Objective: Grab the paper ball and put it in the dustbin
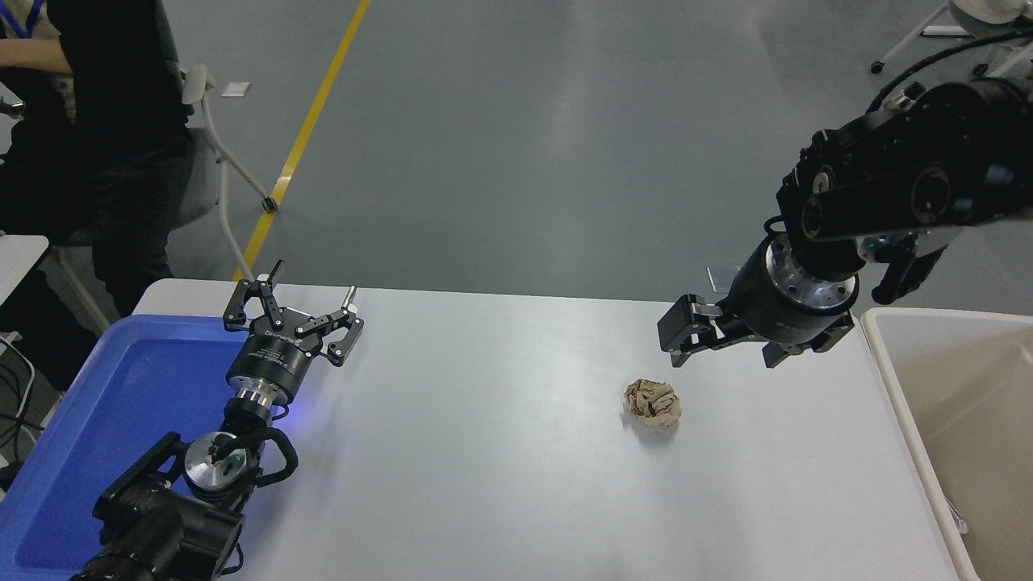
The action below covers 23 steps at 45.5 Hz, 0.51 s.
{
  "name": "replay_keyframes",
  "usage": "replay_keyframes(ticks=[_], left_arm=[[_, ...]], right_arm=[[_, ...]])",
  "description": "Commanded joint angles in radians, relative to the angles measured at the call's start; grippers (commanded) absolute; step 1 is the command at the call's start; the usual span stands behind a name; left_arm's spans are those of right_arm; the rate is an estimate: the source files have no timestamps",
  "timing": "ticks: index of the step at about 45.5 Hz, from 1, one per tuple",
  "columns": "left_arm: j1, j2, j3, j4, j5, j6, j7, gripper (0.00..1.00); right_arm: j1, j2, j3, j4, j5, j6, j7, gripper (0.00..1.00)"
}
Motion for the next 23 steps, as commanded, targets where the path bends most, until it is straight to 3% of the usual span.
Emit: replay_keyframes(ticks=[1, 23], left_arm=[[0.0, 0.0, 0.0, 0.0, -0.001, -0.001, 0.0, 0.99], [0.0, 0.0, 0.0, 0.0, 0.0, -0.001, 0.0, 0.99]], right_arm=[[-0.087, -0.003, 0.007, -0.106, 0.005, -0.001, 0.0, 1.0], [-0.333, 0.06, 0.085, -0.331, 0.03, -0.093, 0.0, 1.0]])
